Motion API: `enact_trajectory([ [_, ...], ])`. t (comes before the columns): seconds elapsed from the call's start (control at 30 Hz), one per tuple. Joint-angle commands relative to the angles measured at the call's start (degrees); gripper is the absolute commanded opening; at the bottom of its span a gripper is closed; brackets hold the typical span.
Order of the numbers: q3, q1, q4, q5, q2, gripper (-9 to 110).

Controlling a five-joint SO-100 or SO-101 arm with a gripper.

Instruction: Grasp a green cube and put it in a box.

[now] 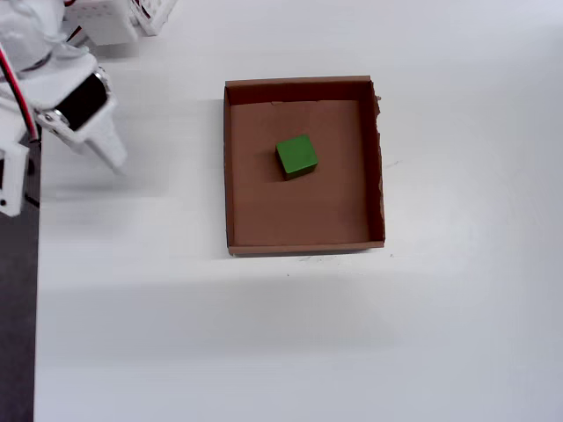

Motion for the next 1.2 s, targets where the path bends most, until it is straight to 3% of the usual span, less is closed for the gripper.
enact_trajectory([
  [0.0,9.05,3.69,0.97,2.37,13.62,22],
  [0.37,32.78,4.83,8.96,5.27,42.19,22],
  [0.63,32.87,4.66,14.50,6.59,42.19,22],
  [1.17,32.87,4.66,14.50,6.59,42.19,22],
])
